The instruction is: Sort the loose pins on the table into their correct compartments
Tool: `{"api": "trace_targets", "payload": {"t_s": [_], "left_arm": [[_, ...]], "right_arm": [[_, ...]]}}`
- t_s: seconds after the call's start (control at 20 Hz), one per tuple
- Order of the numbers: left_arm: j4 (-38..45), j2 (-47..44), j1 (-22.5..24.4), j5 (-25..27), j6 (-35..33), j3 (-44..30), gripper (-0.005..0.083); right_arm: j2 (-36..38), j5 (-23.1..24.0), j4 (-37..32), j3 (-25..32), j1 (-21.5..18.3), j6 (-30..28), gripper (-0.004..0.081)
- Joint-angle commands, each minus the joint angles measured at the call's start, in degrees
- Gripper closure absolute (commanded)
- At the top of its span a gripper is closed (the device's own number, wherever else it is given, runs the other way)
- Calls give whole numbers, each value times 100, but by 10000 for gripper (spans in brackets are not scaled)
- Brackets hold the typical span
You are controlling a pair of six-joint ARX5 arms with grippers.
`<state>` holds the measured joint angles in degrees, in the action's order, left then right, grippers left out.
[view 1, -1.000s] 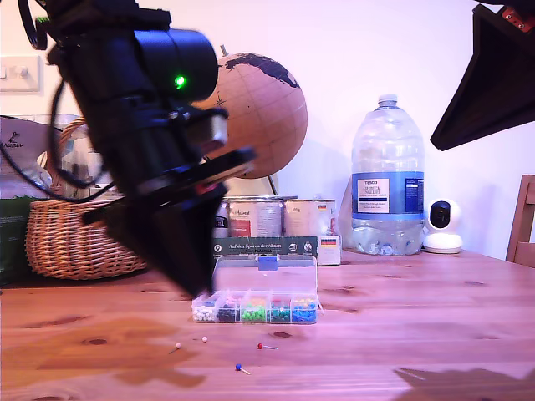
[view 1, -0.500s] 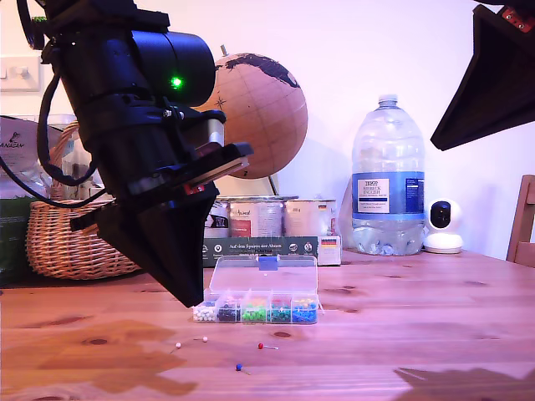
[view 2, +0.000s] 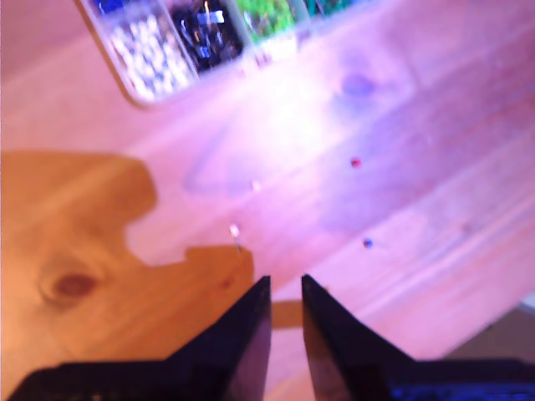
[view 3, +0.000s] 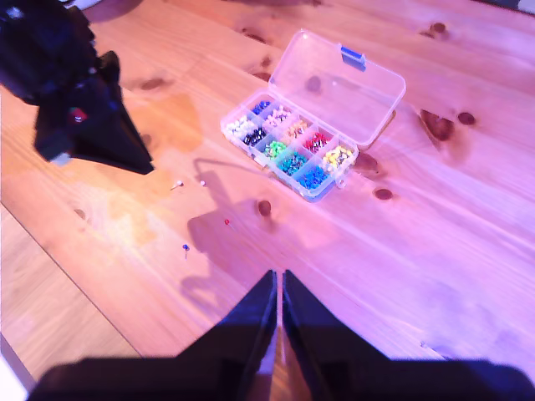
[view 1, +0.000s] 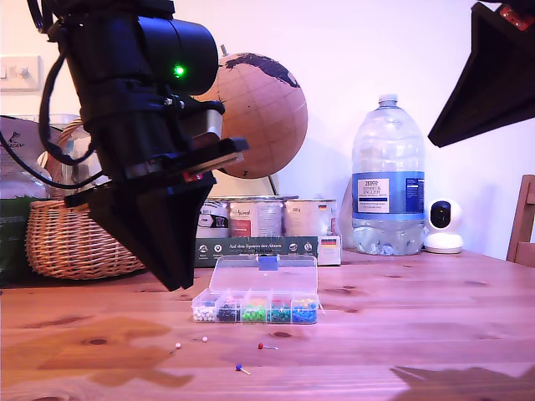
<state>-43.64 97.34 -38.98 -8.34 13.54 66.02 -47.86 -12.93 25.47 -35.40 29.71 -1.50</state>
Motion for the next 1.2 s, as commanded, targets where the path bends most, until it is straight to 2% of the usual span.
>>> {"api": "trace_targets", "payload": {"t_s": [0.0, 0.5, 0.65, 0.9, 1.15], "left_arm": [[61, 251, -13, 39, -2, -52, 677], [92, 667, 9, 284, 2, -20, 675], [157, 831, 9, 284, 28, 4, 622], [107, 962, 15, 555, -76, 166, 622], [142, 1082, 42, 575, -111, 247, 622]], "right_arm": [[-26, 2, -48, 81, 22, 22, 783], [-26, 0, -39, 81, 22, 24, 783], [-26, 0, -42, 81, 22, 70, 783], [-26, 0, -44, 81, 22, 170, 783], [-26, 0, -48, 81, 22, 170, 783]]}}
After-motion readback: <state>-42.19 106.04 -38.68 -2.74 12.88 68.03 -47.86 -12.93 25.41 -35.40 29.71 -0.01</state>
